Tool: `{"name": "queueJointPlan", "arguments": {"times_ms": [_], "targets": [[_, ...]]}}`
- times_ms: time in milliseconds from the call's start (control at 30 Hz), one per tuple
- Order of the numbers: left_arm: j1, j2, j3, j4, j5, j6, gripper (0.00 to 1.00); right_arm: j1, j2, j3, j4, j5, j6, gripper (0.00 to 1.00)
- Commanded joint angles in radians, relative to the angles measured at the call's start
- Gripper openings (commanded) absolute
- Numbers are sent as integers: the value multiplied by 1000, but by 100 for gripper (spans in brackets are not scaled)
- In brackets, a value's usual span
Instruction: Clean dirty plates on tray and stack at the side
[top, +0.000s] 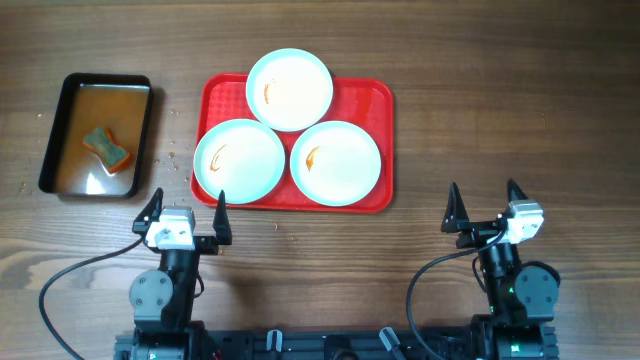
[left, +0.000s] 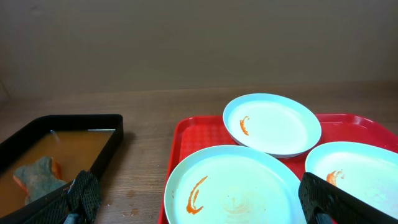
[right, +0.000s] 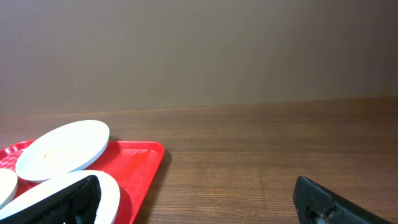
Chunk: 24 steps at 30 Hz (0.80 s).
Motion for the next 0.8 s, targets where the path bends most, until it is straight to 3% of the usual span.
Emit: {"name": "queueJointPlan", "arguments": {"times_ms": [0,667,733,767], "targets": [[-5,-1,-4,-3,9,15,100,-5,0,-1,3,14,-8,100],[-5,-1,-4,-3,9,15,100,-5,0,-1,3,14,-8,100],[-6,-1,-4,0,48,-21,100,-5,0,-1,3,14,-8,100],[-6,-1,-4,7,114,-106,100,-5,0,-1,3,14,-8,100]]}}
